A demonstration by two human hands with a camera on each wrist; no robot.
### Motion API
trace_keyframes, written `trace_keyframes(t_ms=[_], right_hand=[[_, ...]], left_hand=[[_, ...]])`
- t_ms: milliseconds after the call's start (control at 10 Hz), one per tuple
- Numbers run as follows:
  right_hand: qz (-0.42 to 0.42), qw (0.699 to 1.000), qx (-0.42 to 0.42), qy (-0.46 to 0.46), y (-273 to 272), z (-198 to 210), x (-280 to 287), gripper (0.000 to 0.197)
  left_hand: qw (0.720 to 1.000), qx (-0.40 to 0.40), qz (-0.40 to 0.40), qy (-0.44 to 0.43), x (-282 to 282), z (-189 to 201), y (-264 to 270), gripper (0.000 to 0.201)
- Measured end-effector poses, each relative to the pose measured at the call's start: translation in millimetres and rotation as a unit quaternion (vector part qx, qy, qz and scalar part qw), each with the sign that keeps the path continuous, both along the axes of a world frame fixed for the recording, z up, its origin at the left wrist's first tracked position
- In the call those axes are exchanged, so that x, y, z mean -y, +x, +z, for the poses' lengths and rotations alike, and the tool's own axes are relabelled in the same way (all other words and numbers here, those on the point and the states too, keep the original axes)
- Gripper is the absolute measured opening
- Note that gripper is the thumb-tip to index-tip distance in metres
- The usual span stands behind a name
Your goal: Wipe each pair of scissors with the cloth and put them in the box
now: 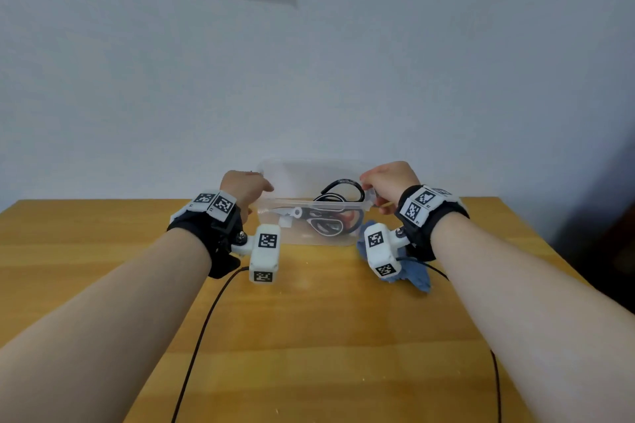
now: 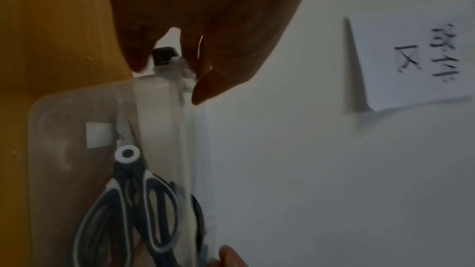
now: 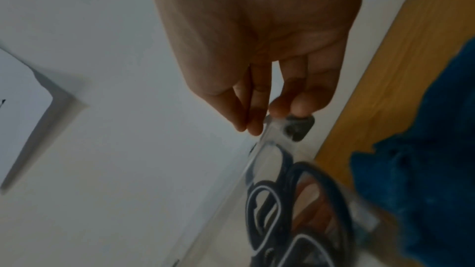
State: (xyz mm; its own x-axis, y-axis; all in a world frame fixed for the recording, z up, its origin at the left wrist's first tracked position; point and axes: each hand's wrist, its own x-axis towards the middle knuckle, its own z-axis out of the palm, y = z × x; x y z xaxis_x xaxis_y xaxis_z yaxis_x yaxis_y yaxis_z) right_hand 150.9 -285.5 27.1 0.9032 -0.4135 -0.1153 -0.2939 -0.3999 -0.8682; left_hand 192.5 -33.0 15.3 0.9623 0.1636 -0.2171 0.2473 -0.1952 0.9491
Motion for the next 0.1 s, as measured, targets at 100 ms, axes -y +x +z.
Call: trace_keyframes(t_ms=[100], right_hand=[[0.017,0.999,0.018,0.044,-19.0,12.0,3.6,0.018]], left_hand=[[0.999,-0.001,-0.026,0.040,16.2,34.0,-27.0,0.036]])
